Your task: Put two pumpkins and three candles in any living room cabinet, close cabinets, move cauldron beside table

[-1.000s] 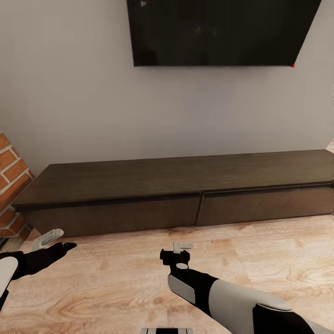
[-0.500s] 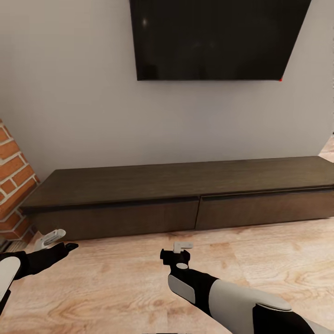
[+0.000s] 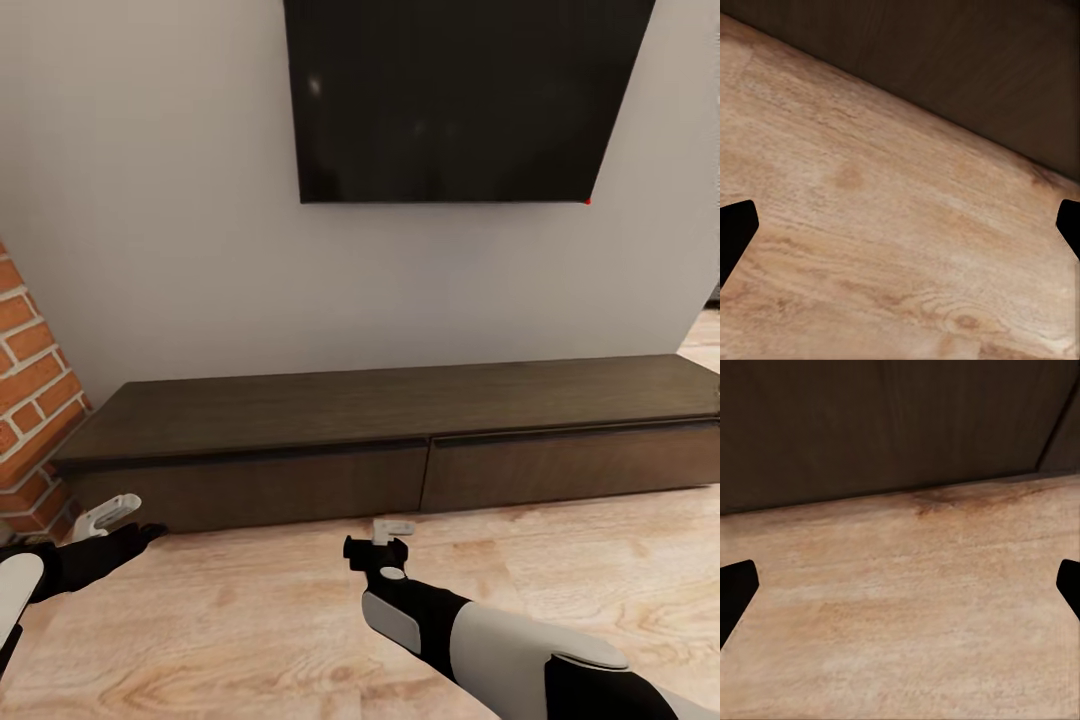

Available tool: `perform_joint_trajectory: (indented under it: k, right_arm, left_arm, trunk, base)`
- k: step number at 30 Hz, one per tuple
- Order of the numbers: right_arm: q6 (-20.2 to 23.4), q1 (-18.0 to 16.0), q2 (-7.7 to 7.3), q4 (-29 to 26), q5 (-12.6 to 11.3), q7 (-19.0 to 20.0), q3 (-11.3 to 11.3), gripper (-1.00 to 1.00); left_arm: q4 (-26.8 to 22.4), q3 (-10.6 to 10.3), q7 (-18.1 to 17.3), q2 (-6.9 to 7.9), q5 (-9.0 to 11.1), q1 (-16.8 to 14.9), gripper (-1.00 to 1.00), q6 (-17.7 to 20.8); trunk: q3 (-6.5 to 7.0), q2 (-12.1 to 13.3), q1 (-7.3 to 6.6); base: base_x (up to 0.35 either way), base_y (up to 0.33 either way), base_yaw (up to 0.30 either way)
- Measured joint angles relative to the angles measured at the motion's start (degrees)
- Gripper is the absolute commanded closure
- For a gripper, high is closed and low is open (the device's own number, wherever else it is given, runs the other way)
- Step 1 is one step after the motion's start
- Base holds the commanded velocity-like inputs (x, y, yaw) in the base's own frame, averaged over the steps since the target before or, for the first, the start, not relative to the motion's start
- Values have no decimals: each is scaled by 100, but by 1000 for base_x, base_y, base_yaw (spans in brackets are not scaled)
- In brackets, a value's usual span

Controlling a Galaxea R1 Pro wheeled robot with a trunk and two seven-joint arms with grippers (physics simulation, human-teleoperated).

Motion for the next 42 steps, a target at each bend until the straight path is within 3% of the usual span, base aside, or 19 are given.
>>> perform_joint_trajectory:
  k: [5, 12, 16, 42]
  right_arm:
    - [38, 1, 0, 9, -49, 309, -27, -100]
    - [89, 2, 0, 22, -69, 282, -40, -100]
    - [382, 4, 0, 25, -62, 263, -32, -100]
    - [562, 5, 0, 348, -66, 264, -32, -100]
  left_arm:
    - [0, 1, 0, 0, 0, 7, -100, 0]
    - [0, 1, 0, -5, 0, 8, -100, 0]
    - [0, -4, 0, -8, 0, 8, -100, 0]
    - [0, -7, 0, 0, 1, 9, -100, 0]
  trunk:
    - [111, 7, -13]
    - [266, 16, -31]
    - [355, 21, -41]
    - [822, 1063, -612]
  base:
    - [0, 0, 0]
    - [0, 0, 0]
    - [0, 0, 0]
    - [0, 0, 0]
